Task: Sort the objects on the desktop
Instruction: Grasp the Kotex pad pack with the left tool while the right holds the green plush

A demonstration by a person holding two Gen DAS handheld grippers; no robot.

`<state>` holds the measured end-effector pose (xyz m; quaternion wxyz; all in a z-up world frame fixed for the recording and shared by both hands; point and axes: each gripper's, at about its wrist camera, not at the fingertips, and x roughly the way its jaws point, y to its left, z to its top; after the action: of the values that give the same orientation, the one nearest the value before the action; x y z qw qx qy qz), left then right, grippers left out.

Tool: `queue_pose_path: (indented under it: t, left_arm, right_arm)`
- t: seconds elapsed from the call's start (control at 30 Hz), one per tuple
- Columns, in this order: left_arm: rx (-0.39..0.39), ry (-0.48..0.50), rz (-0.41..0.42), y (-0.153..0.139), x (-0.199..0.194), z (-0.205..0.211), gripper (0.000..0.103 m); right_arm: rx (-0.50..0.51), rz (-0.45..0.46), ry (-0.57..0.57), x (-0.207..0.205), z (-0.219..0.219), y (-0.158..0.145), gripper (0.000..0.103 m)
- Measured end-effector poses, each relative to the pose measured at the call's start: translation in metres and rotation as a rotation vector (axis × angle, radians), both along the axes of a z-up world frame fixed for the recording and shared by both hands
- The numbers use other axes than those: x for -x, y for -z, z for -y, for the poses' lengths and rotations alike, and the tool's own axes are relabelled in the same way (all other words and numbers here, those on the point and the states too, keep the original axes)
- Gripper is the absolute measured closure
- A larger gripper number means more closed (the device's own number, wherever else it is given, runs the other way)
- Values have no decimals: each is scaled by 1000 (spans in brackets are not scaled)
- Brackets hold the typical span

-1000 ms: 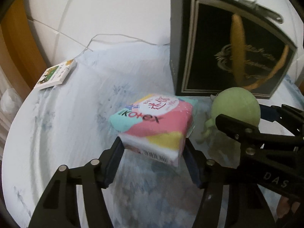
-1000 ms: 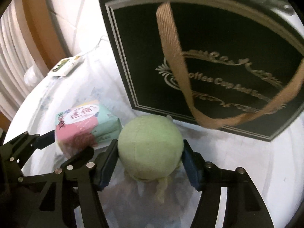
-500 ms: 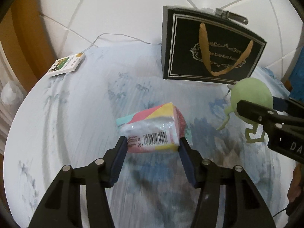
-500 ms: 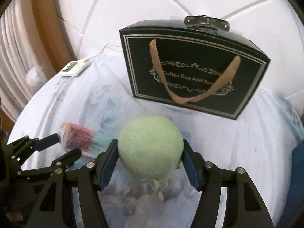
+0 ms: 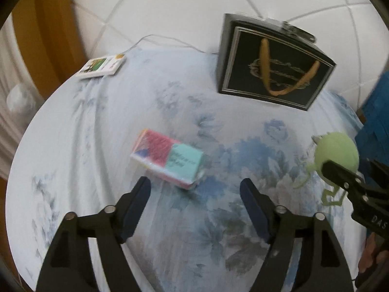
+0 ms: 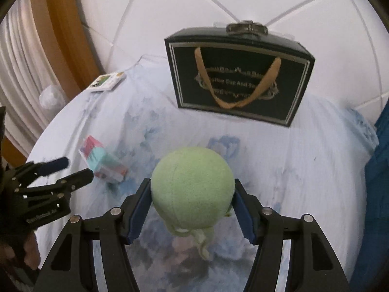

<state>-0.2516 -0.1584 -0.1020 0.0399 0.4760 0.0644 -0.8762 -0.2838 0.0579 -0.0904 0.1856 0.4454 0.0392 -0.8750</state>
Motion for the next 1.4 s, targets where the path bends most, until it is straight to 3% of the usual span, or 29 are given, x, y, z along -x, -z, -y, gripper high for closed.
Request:
queue_pose_path:
  t: [0.23, 0.4, 0.57, 0.6, 0.63, 0.73, 0.83, 1.13, 1.2, 1.3, 1.33, 1.4]
  left_arm:
    - [-14, -109, 69, 29, 19, 17, 27]
    - [73, -94, 87, 43, 47, 10, 27]
    - [48, -115, 106, 65, 72, 12, 27]
    - [51, -117, 83, 67, 74, 11, 31]
    - [51, -116, 66, 66, 73, 10, 46]
    - [65, -98, 26, 60, 69, 5, 71]
    - [57, -80, 15, 55, 64, 3, 79]
    - [51, -59, 10, 32, 20, 15, 82]
    - [63, -67, 47, 30, 11, 21, 77]
    - [65, -88, 65, 24, -1, 21, 34]
    - [63, -91, 51, 21, -4, 21, 25]
    - [70, -90, 30, 15, -5, 15, 24]
  right_arm:
    - [2, 33, -15, 16, 1, 22, 39]
    - [11, 75, -37, 35, 6, 46, 39]
    - [17, 105, -55, 50, 14, 66, 39]
    - [18, 110, -58, 52, 15, 69, 39]
    - [17, 113, -60, 54, 17, 71, 39]
    - [18, 112, -67, 57, 18, 72, 39]
    - [16, 95, -73, 58, 20, 67, 39]
    - [32, 56, -98, 44, 26, 41, 39]
    - [35, 58, -105, 40, 25, 39, 39]
    - [38, 62, -108, 37, 24, 37, 39]
    - [43, 66, -108, 36, 24, 37, 39]
    - [51, 67, -109, 35, 23, 36, 39]
